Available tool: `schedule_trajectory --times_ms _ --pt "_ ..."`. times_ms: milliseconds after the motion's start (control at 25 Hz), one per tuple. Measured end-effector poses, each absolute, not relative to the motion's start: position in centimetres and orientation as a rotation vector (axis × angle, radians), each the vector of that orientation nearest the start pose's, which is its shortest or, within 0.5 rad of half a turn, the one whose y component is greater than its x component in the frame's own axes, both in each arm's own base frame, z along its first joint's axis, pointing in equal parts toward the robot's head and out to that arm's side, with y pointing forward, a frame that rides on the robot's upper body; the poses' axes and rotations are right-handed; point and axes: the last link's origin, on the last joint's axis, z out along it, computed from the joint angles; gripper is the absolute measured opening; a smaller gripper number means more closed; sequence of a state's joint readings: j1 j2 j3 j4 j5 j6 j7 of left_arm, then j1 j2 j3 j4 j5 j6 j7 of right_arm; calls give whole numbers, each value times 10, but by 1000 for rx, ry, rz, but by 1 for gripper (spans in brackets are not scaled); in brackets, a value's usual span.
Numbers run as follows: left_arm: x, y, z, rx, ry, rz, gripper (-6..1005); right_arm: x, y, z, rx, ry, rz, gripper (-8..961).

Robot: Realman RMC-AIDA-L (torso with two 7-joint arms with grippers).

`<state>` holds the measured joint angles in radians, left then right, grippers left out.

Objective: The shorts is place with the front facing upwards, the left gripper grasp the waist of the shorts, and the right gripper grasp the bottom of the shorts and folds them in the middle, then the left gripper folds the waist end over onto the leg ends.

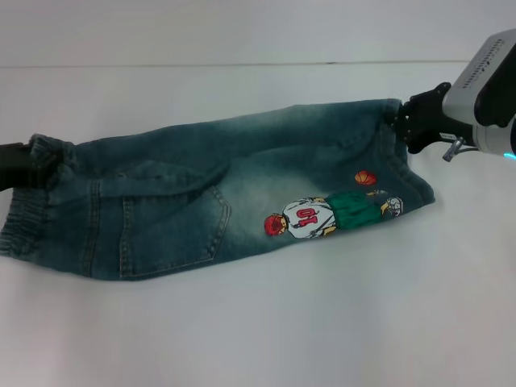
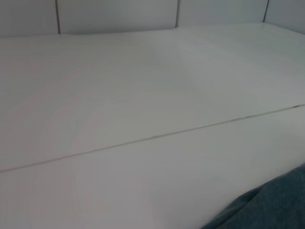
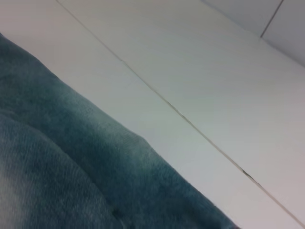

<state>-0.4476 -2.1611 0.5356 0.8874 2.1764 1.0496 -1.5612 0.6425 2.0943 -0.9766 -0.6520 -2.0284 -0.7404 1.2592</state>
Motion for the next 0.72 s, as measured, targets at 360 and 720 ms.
schedule_trajectory --times_ms 360,720 --pt "-343 357 53 -2096 -905 -231 384 276 422 -10 -2333 304 21 268" --pt "-350 354 63 -2073 -929 -131 680 282 417 -6 -2308 319 57 584"
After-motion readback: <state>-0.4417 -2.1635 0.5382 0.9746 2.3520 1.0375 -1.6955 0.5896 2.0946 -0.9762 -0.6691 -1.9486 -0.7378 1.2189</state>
